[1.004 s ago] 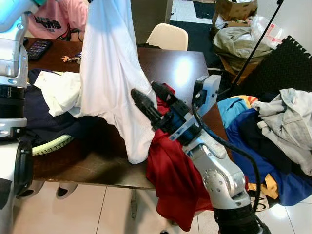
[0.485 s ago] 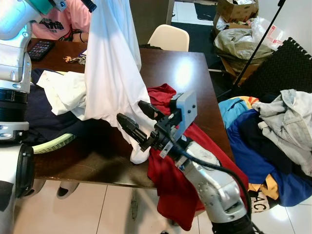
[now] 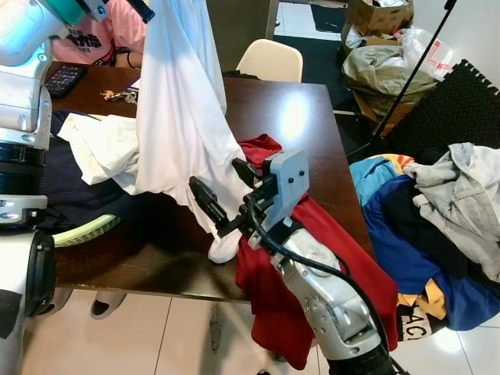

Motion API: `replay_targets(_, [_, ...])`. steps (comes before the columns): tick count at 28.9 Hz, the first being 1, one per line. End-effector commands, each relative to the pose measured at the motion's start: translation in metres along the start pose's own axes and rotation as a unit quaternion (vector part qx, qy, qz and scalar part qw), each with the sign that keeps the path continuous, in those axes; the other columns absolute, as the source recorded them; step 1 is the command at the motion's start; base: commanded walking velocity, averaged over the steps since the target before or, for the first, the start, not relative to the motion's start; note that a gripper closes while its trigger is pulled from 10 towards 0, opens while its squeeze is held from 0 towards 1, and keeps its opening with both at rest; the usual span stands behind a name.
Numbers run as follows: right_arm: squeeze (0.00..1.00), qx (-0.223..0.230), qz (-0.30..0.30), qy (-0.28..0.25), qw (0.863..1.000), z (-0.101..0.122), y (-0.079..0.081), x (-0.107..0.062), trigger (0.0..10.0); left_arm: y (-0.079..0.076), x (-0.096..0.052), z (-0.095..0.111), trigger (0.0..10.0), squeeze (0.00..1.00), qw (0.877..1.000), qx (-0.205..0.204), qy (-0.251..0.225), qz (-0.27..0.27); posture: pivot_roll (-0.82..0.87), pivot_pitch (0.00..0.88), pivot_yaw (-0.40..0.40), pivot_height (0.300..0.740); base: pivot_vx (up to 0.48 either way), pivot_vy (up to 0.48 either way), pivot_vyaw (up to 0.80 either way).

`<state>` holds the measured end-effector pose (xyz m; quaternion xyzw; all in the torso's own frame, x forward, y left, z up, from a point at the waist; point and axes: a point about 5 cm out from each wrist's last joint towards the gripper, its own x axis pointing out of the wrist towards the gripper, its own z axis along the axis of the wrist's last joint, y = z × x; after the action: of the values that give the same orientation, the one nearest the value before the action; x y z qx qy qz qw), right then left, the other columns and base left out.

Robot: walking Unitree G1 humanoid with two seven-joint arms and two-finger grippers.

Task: Hang hanger

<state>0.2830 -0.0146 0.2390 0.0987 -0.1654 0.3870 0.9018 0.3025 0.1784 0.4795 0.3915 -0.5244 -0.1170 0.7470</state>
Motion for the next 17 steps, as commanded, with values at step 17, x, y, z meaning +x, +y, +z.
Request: replay_targets(17, [0.0, -0.036, -0.041, 0.016, 0.998, -0.025, 0.019, 0.016, 10.0, 0.007, -0.005, 0.007, 10.0, 0.0, 1.0, 0.009, -0.015, 0.006, 0.06, 0.147, 0.024, 0.74, 0.0, 0.0, 0.0])
